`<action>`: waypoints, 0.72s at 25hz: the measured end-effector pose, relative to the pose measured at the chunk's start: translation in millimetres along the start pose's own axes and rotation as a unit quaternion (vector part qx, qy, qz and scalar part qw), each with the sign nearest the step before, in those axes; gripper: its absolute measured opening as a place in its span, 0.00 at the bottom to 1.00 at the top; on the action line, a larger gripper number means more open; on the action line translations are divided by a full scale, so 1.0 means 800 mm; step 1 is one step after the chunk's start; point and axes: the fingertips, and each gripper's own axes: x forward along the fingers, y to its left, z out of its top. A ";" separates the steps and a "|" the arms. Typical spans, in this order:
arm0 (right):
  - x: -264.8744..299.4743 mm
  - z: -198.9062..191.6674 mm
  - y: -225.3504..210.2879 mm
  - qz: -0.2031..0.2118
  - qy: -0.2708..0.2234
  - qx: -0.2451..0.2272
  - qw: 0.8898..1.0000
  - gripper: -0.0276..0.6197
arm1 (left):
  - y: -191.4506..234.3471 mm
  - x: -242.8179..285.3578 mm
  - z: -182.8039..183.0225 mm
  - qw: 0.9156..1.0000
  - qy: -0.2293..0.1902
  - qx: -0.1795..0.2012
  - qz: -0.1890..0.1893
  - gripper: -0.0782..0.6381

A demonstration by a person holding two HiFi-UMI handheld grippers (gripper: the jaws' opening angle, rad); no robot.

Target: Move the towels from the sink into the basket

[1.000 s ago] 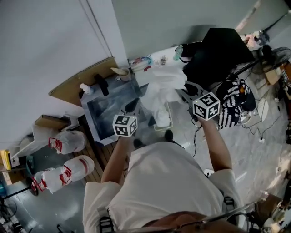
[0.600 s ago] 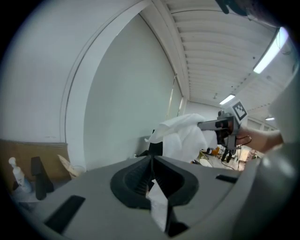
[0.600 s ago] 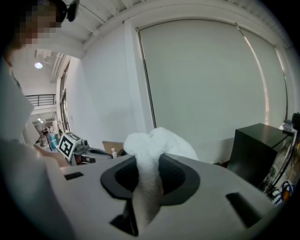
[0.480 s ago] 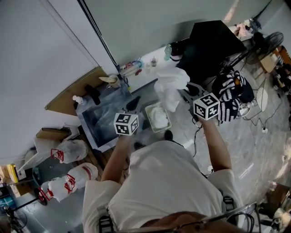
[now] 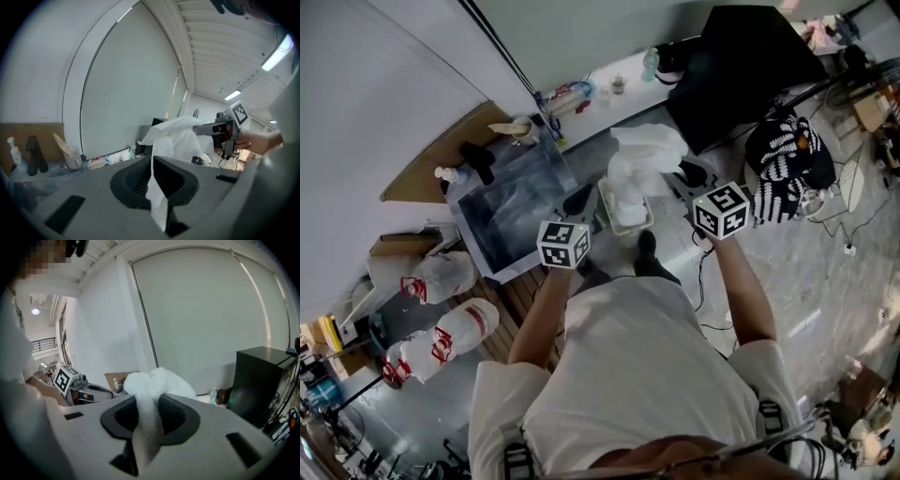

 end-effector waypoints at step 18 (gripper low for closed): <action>0.138 -0.248 -0.059 0.029 0.133 0.006 0.991 0.21 | -0.014 0.123 -0.217 0.997 0.065 -0.043 0.025 0.13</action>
